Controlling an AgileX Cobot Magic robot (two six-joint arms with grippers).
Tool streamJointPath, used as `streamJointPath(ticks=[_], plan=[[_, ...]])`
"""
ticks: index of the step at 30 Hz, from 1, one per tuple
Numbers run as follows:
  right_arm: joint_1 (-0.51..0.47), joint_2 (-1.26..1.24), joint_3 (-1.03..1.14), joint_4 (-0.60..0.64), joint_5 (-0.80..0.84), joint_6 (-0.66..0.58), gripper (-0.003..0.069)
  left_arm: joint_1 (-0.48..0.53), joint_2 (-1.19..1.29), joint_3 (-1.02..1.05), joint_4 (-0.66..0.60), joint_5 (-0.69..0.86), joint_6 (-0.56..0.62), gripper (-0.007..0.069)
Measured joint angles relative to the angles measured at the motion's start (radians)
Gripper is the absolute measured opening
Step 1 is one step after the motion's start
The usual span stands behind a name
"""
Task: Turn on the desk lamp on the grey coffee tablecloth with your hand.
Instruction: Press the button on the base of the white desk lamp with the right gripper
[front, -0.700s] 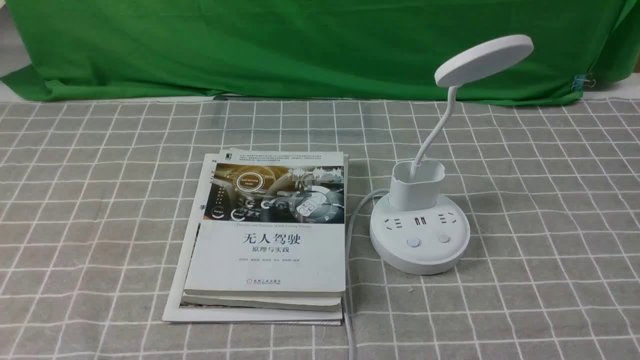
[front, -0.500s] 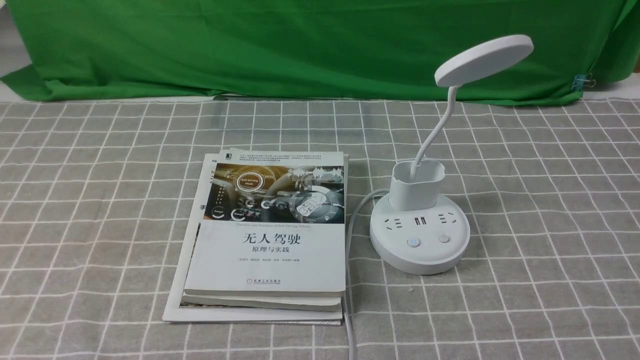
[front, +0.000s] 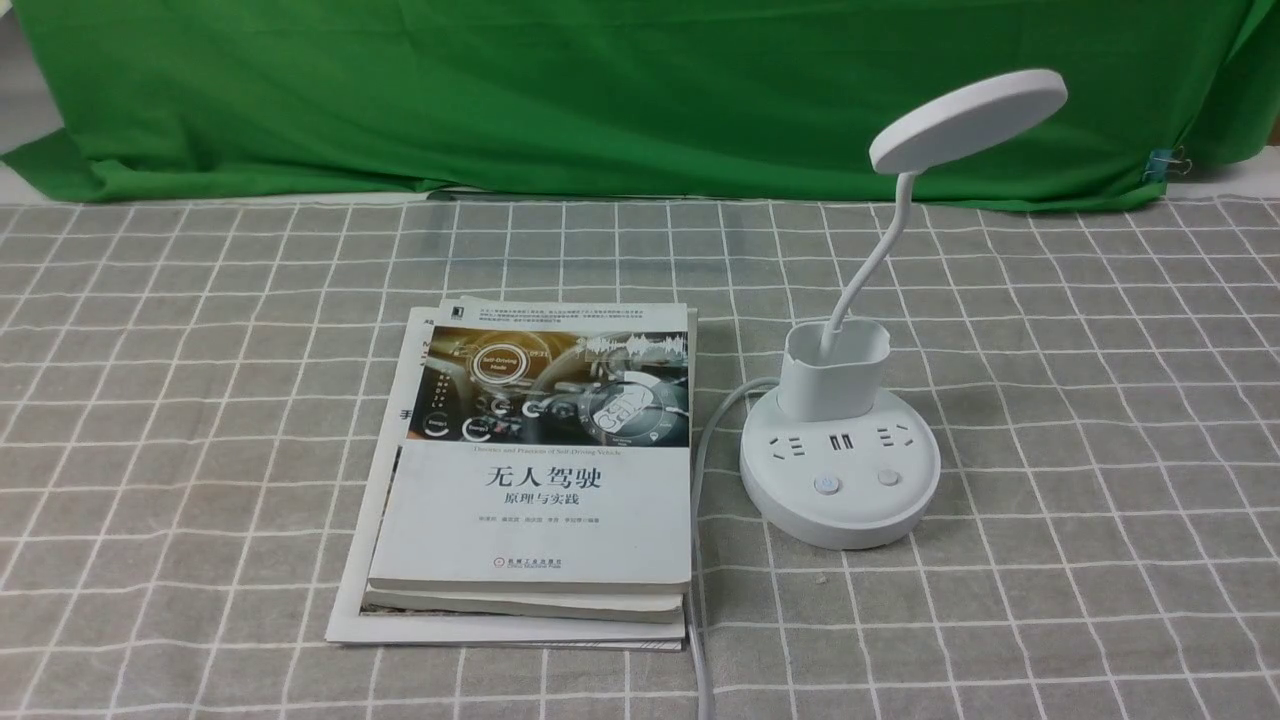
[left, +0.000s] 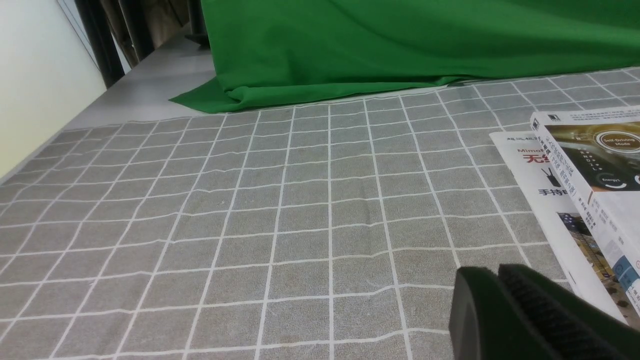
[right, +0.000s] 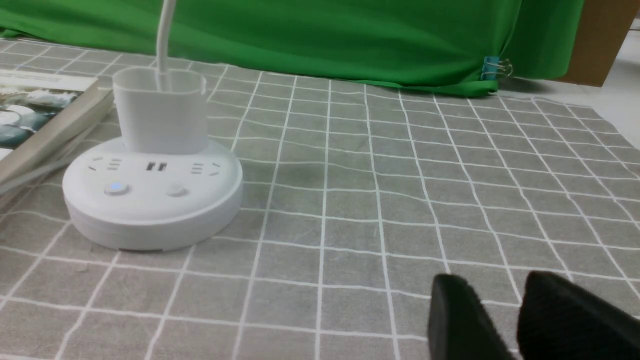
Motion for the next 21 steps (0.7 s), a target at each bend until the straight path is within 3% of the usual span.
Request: streamJointPath(ticks=[21], plan=[[0.0,0.0,0.0,0.005,-0.034,0.013,0.0244,0.0,0.0,0.0,0.0,0.0,0.0,0.0019]])
